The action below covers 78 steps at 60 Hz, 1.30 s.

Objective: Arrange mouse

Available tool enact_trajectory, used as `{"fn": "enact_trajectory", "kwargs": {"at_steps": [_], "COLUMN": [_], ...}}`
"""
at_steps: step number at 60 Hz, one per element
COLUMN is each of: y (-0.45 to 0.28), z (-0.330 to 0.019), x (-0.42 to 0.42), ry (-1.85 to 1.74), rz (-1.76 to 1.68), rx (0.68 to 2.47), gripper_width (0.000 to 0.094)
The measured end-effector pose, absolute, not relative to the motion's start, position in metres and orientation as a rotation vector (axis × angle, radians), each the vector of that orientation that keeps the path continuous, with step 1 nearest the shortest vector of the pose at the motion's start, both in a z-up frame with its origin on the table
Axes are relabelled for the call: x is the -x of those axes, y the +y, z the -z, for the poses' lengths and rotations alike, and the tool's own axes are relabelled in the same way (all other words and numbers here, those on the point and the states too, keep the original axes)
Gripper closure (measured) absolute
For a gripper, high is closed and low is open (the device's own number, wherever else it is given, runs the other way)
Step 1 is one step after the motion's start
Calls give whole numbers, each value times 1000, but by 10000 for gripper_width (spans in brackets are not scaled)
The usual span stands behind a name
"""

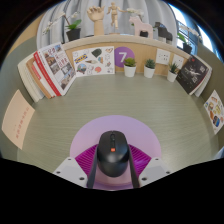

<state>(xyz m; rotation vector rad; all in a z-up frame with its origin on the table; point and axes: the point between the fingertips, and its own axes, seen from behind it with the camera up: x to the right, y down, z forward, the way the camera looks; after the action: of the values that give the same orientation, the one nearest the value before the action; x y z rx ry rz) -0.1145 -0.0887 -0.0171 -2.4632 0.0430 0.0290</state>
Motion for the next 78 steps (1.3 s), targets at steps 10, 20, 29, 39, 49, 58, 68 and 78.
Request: {"fn": "enact_trajectory", "kwargs": {"at_steps": [10,20,29,39,49,58,68,78], "y": [-92,-111,-132,-167,-201,-225,-245,-252], "z": [15,-15,-75,-139,-184,-208,-220,-218], "x": [126,130,139,147,159,173,188,196], "ry": [28,6,41,55,46,47,35,38], "rz": [-47,18,34,64,98,96,74,68], "rx": [2496,2502,2424,2346,2285,2254,2233,2234], "gripper_width": [172,166,161,161,162,162,162,163]}}
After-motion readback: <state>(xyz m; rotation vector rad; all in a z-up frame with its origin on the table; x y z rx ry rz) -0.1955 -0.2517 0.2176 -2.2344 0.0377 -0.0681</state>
